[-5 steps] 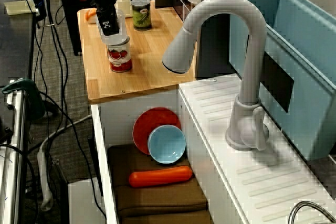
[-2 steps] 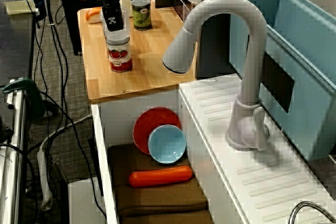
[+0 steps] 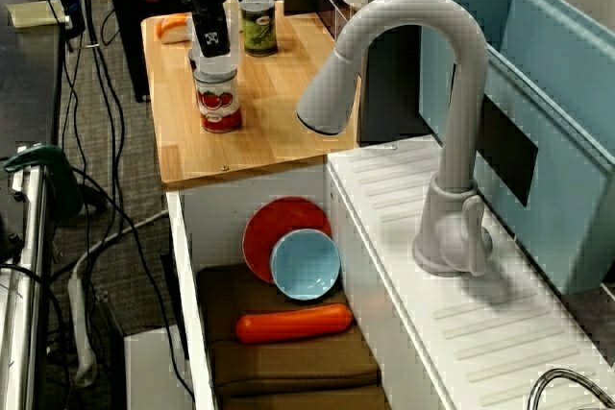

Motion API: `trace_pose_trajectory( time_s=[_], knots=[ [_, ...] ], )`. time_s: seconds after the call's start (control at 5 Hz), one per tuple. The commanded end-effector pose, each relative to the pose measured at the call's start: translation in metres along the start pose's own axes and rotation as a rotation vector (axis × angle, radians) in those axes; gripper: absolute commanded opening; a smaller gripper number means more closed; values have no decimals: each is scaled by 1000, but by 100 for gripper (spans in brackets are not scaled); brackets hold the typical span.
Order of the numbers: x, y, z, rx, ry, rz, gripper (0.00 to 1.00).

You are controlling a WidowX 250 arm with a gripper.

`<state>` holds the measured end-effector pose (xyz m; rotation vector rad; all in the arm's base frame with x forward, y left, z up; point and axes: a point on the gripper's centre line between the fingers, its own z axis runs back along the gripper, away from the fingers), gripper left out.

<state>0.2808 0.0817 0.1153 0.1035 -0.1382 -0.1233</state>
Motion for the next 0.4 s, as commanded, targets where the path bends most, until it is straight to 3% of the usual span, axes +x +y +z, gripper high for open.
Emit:
trace_pose_trajectory(
  time_s=[0.0, 0.2],
  knots=[
    [-1, 10, 7, 28, -28, -1, 0],
    [-2, 10, 10, 18, -29, -2, 0]
  ],
)
